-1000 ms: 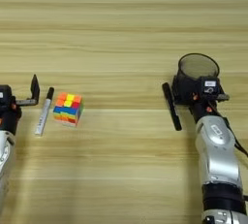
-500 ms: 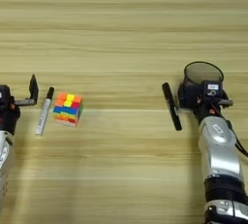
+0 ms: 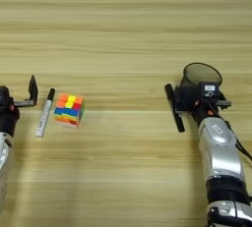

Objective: Move the objects on the table

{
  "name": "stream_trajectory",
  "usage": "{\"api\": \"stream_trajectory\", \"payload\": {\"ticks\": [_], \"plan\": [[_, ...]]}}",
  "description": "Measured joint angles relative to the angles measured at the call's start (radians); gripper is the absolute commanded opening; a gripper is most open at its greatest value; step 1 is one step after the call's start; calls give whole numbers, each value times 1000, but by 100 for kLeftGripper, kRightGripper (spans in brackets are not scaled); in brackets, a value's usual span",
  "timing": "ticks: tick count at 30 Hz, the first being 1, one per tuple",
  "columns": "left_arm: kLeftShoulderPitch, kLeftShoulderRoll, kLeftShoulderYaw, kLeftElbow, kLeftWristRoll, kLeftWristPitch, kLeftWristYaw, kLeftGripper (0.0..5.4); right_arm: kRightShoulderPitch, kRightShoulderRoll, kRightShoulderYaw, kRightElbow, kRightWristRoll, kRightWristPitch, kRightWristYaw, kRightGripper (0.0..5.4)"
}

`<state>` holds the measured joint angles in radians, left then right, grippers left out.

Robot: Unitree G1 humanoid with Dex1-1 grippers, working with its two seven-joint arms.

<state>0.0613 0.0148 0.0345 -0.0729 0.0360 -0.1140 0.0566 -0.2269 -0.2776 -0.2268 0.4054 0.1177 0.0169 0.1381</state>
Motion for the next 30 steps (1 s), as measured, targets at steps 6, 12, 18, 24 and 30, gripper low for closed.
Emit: {"api": "stream_trajectory", "payload": {"ticks": [6, 12, 18, 24, 30], "plan": [[0, 0, 0, -3, 0, 0, -1, 540, 5, -1, -2, -39, 0, 22, -8, 537], [0, 0, 0, -3, 0, 1, 0, 540, 42, -2, -2, -111, 0, 67, -11, 537], [0, -1, -1, -3, 0, 1, 0, 540, 96, -2, -2, -193, 2, 108, -1, 537], [-1, -1, -1, -3, 0, 1, 0, 540, 154, -2, 0, -271, 3, 147, 3, 537], [-1, -1, -1, -2, 0, 1, 1, 540, 236, 4, 2, -413, 12, 198, 14, 537]]}}
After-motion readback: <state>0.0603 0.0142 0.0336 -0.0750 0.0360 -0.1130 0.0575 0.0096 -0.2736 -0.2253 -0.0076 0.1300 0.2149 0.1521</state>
